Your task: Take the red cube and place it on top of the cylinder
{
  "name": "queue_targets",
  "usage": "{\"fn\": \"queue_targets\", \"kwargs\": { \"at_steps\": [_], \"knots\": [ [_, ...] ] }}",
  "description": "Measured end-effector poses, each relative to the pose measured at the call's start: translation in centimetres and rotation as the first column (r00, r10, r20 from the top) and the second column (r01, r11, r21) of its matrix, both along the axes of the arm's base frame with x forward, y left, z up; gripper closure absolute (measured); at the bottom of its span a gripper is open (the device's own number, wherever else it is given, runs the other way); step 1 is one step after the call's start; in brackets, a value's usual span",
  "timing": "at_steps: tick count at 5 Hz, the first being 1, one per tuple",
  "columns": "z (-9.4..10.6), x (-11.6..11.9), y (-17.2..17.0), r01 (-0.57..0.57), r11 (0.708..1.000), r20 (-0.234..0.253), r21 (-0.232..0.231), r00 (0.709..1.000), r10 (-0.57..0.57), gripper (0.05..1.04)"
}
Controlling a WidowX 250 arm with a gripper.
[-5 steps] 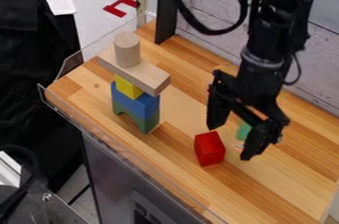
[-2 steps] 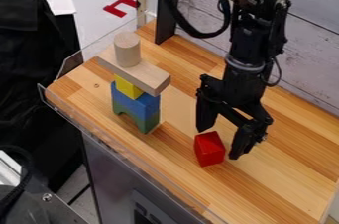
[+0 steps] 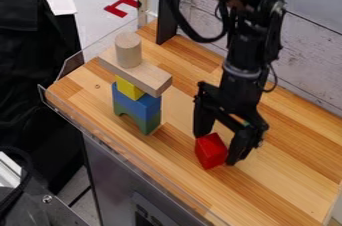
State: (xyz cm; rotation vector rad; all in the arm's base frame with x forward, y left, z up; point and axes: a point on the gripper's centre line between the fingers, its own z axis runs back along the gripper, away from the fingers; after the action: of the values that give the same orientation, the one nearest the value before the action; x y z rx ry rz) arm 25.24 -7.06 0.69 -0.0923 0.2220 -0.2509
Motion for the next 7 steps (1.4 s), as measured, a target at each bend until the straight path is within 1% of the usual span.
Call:
{"fn": "queue_targets", "kwargs": {
  "at_steps": [1, 2, 3, 4, 5, 6, 7],
  "knots": [
    [-1.1, -0.1, 0.0, -0.009, 1.0, -0.023, -0.02, 1.0, 0.008, 0.085],
    [-1.7, 0.0, 0.6, -0.033, 0.999, -0.034, -0.031, 0.999, 0.032, 0.119],
    [-1.8, 0.1, 0.8, -0.04, 0.999, -0.032, -0.036, 0.999, 0.039, 0.394],
    [-1.6, -0.2, 0.5, -0.037, 0.999, -0.03, -0.026, 0.999, 0.036, 0.481],
    [0.7, 0.3, -0.6, -0.003, 1.0, 0.02, 0.016, 1.0, 0.003, 0.483],
    [5.2, 1.3, -1.7, -0.005, 1.0, 0.115, 0.027, 0.993, 0.002, 0.483],
    [9.0, 1.7, -1.0, -0.051, 0.999, 0.207, -0.003, 0.977, 0.051, 0.483]
  ]
}}
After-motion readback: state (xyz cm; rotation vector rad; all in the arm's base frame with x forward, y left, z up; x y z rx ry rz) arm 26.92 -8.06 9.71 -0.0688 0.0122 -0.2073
